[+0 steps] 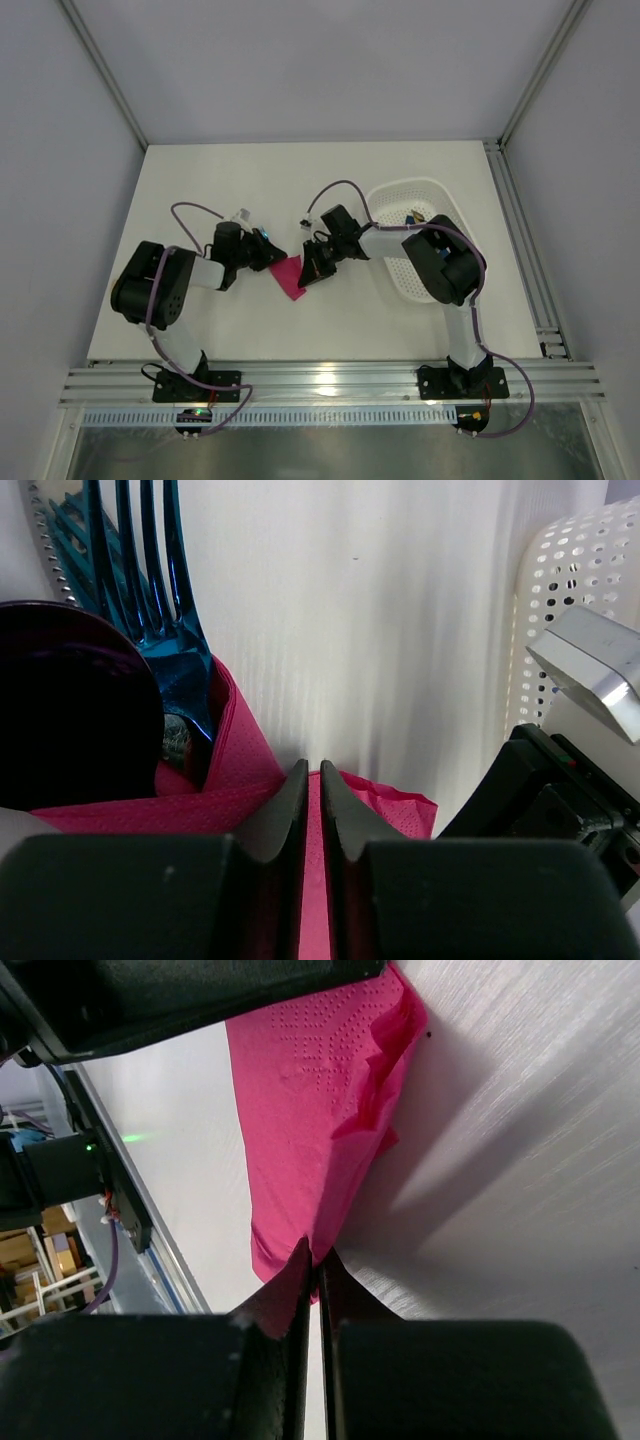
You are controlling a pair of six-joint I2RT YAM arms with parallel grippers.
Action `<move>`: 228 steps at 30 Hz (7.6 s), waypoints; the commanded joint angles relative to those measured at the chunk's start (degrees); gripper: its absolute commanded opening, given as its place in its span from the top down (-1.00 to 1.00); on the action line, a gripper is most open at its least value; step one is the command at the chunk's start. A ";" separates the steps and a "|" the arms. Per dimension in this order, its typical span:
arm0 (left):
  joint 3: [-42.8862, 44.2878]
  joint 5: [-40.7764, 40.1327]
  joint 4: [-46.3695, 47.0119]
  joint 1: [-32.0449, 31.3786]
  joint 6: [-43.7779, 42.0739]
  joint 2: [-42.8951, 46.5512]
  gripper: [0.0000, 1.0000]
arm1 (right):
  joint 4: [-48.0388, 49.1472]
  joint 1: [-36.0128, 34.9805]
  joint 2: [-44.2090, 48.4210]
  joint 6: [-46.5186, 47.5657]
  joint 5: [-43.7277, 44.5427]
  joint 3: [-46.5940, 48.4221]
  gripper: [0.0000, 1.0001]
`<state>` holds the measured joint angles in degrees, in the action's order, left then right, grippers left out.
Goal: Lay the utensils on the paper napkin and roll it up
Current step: Roll the napkin at the center of the board, then pick up the utensils from the center of the board, then roll the napkin.
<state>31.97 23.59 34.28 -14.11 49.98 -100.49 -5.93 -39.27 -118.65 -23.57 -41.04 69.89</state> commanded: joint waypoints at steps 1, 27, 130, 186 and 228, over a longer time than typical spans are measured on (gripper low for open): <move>0.11 0.83 -3.69 0.22 -1.90 3.71 0.78 | 4.34 -0.46 0.26 -3.93 -1.41 -2.47 0.92; -8.05 -12.43 -32.43 -1.45 6.35 36.93 -0.09 | 22.01 -0.46 6.33 -28.63 -5.54 -9.24 0.93; -18.17 -6.81 47.44 1.01 27.98 -13.94 0.17 | 26.50 -0.37 7.47 -35.14 -7.39 -10.47 0.93; -5.60 -4.35 -12.31 -12.26 -7.88 50.47 1.00 | -20.52 -13.99 52.29 1.87 36.46 -6.00 -0.18; -1.20 -7.16 -10.02 -18.67 -1.55 57.07 1.00 | -13.14 -21.91 41.13 0.46 38.93 1.48 -0.23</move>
<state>28.12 16.03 18.44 -32.38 46.83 -45.19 -21.50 -60.93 -77.87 -23.07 -4.21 70.41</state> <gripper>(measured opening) 0.088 0.614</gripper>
